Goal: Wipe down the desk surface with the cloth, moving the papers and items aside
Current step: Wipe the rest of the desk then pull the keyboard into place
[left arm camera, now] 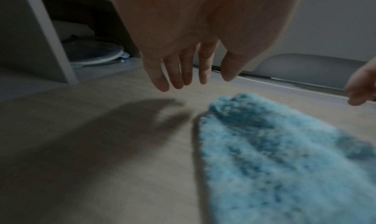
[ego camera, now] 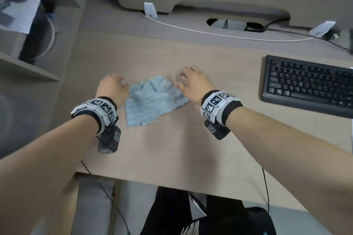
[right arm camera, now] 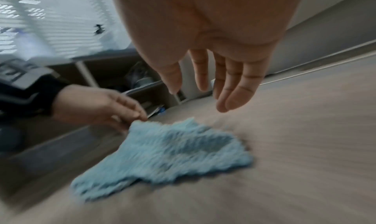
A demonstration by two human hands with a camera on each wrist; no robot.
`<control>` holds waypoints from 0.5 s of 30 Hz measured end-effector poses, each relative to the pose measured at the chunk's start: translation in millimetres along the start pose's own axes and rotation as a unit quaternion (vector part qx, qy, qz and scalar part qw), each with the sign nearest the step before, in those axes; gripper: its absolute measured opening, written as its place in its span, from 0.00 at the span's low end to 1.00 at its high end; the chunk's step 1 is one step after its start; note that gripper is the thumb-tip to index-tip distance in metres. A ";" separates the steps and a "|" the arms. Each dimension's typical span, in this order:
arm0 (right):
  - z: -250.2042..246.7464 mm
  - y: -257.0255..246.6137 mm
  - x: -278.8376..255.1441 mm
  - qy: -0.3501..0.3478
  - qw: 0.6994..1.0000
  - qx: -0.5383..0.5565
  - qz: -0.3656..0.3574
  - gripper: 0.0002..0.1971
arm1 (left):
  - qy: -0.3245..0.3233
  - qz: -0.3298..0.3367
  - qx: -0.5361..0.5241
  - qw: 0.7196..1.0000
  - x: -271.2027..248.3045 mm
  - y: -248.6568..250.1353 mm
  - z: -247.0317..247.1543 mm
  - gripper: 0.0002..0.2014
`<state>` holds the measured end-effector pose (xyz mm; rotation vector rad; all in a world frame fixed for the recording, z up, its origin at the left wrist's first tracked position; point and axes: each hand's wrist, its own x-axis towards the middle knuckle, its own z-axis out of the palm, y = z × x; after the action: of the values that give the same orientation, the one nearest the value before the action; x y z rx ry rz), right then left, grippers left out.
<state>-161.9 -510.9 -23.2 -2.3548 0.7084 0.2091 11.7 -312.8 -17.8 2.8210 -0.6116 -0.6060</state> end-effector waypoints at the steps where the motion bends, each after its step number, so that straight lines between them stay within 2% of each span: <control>1: 13.1 -17.6 1.2 -0.014 0.999 -0.029 -0.025 0.21 | -0.002 0.001 0.007 1.000 2.1 -14.9 -1.5 0.17; 5: 56.6 -62.0 -2.6 -0.073 0.978 -0.146 -0.128 0.31 | -0.024 0.021 0.038 0.999 13.2 -52.0 5.2 0.20; 7: 73.2 -71.0 -5.2 -0.115 0.963 -0.191 -0.152 0.36 | -0.037 0.029 0.028 0.998 20.4 -62.0 9.8 0.22; 9: 81.8 -71.5 -5.6 -0.138 0.952 -0.225 -0.154 0.36 | -0.040 0.040 0.020 0.998 28.0 -65.4 14.6 0.24; 12: 72.2 -54.2 -1.3 -0.118 0.958 -0.234 -0.116 0.31 | -0.024 0.052 0.035 0.998 36.1 -59.0 19.6 0.24; 15: 44.1 -6.1 6.9 -0.061 0.974 -0.217 -0.002 0.33 | -0.017 0.038 0.041 0.998 42.9 -45.7 20.1 0.24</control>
<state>-151.3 -481.8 -55.9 -2.7252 0.6474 0.5519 54.9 -292.3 -63.0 2.8529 -0.7634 -0.6284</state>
